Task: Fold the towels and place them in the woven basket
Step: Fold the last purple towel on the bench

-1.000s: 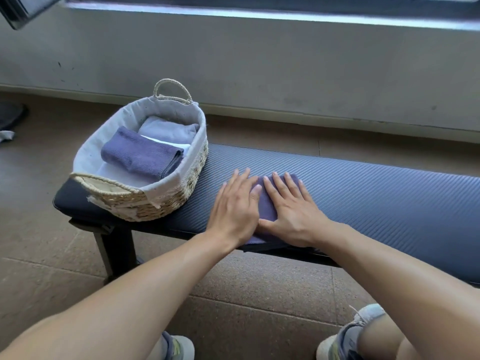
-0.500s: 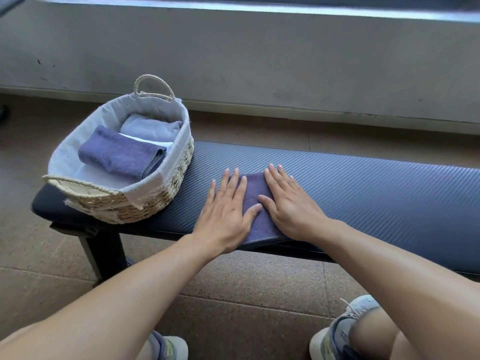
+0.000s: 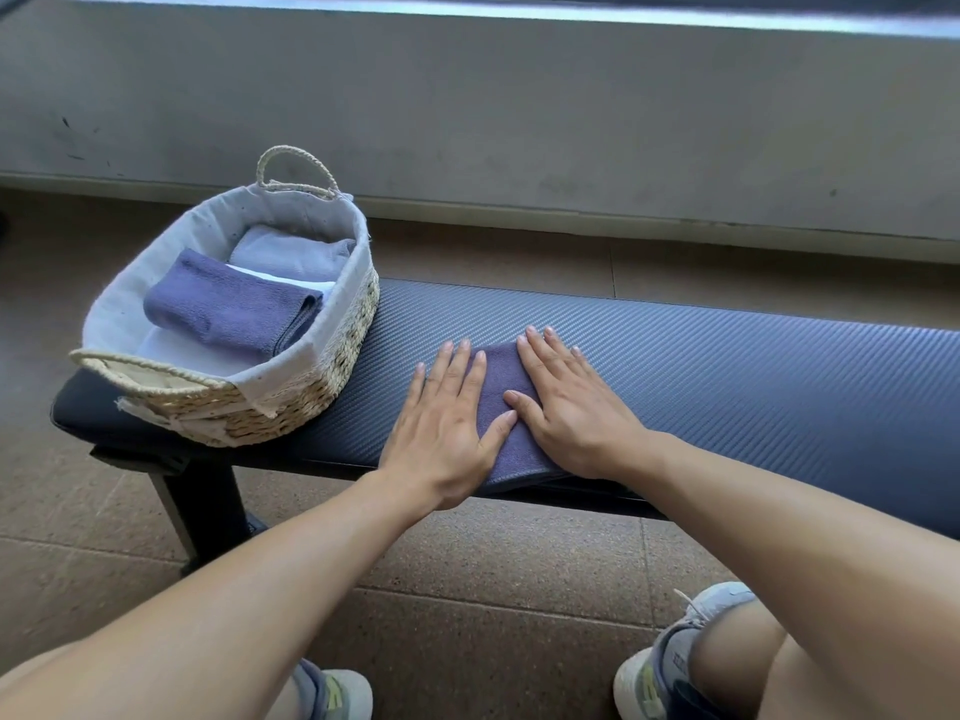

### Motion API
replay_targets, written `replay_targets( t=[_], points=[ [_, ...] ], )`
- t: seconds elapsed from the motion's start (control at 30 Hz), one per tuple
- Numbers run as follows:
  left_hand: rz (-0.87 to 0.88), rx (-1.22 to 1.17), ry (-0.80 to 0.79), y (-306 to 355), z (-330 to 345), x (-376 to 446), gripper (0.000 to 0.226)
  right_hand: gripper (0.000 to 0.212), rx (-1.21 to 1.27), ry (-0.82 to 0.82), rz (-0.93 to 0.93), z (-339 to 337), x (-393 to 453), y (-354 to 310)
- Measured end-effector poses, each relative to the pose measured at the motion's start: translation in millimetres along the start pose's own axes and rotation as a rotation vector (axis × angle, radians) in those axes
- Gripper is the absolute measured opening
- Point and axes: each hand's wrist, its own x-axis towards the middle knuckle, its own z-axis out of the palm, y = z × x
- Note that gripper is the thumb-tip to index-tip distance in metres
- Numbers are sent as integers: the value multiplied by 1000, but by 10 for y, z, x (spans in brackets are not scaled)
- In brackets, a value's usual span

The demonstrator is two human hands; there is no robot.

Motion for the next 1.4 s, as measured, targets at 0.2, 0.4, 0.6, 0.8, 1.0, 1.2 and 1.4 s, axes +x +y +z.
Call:
replay_targets(
  t=[0.2,0.4,0.6,0.8,1.0,1.2,1.4],
  points=[
    [-34,37,-7,42,-50,3,93,78,132,-15,24,-131,42,-21],
    [-97,202,126,147,-311,19,63,80,180,18,412,-636,-51,47],
    [-243,-63,-10,24,-497,69,31,63,75,-312,420,-769,-135,57],
    [-222,-485,-90,-144,-621,193,68,45,256,-151,238,-803,-68,138],
    [-168,-1034,-268,-221,-660,197,36,42,508,-25,80,-931,-32,174],
    [-296,-1141,-259,-165,-677,206,27,71,492,-114,254,-858,-2,287],
    [-363,-1123,-235,-245,-632,243,25,56,592,-228,372,-788,-15,321]
  ],
)
